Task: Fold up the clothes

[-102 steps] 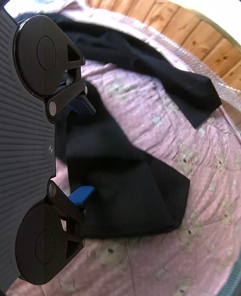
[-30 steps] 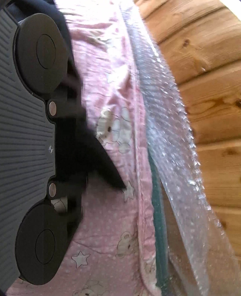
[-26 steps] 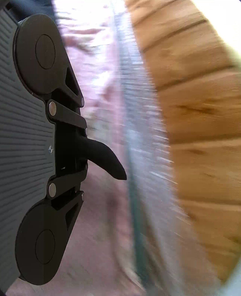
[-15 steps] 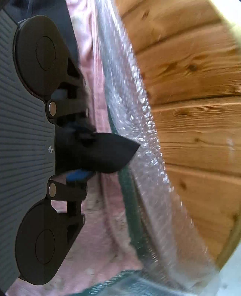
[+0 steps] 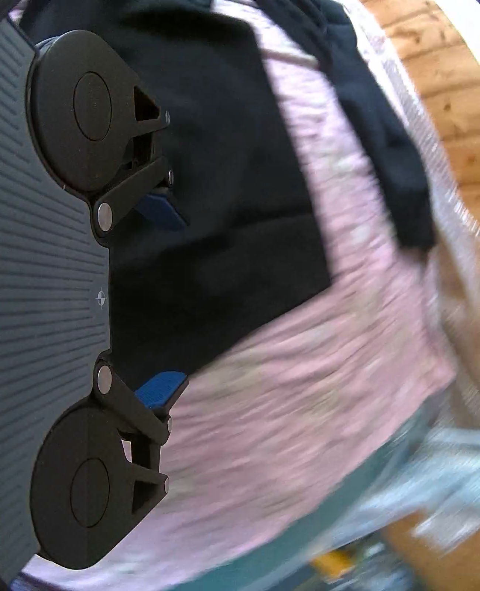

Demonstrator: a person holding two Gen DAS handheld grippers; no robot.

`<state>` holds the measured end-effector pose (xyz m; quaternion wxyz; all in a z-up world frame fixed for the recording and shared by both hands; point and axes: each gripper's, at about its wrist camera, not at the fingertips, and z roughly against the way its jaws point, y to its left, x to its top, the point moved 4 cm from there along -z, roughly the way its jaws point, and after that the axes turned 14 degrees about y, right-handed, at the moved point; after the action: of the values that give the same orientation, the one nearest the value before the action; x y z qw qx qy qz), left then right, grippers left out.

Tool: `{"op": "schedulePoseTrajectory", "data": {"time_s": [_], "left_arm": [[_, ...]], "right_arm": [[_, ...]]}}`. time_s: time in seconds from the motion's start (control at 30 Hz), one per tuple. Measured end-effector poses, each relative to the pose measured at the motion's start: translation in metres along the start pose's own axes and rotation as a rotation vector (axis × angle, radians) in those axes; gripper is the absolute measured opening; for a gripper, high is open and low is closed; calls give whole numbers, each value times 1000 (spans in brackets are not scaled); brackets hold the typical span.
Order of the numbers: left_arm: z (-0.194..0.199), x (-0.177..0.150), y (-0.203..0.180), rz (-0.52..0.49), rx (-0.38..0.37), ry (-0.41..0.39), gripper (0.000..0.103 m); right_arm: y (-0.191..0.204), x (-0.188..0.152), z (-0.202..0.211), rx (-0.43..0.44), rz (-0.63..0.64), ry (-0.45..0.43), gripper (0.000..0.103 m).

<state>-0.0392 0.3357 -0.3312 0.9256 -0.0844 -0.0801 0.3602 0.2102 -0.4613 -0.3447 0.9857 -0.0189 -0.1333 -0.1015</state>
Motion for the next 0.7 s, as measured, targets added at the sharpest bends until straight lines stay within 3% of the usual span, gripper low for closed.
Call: {"op": "schedulePoseTrajectory", "data": {"time_s": [0.13,0.2,0.23,0.27,0.3,0.33,0.43,0.5,0.6,0.63,0.7], "left_arm": [[-9,8,10,121,-167,-34,96],[-19,14,3,115,-202,-29,93],[-22,14,-4,86,-196,-21,70],[-26,15,-11,49,-166,-14,30],[-28,17,-16,16,-136,-15,12],[-28,18,-20,-8,-120,-20,9],[-6,13,-13,-43,-74,-72,7],[7,7,1,-51,-44,-84,7],[8,-8,13,-108,34,-25,13],[8,-14,14,-140,71,-4,17],[24,-25,11,-173,81,-30,35]], "right_arm": [[-25,-42,0,134,-207,43,87],[-28,-47,-2,174,-277,37,87],[-28,-50,-3,193,-310,33,87],[-25,-50,-7,201,-329,29,86],[-21,-47,-11,203,-334,26,85],[-17,-44,-15,205,-334,22,84],[-2,-19,-15,198,-212,-5,1],[-2,-8,-3,170,-156,-38,0],[3,-1,15,15,32,-76,0],[7,-2,14,-3,93,-50,2],[12,-12,12,-24,200,23,24]]}}
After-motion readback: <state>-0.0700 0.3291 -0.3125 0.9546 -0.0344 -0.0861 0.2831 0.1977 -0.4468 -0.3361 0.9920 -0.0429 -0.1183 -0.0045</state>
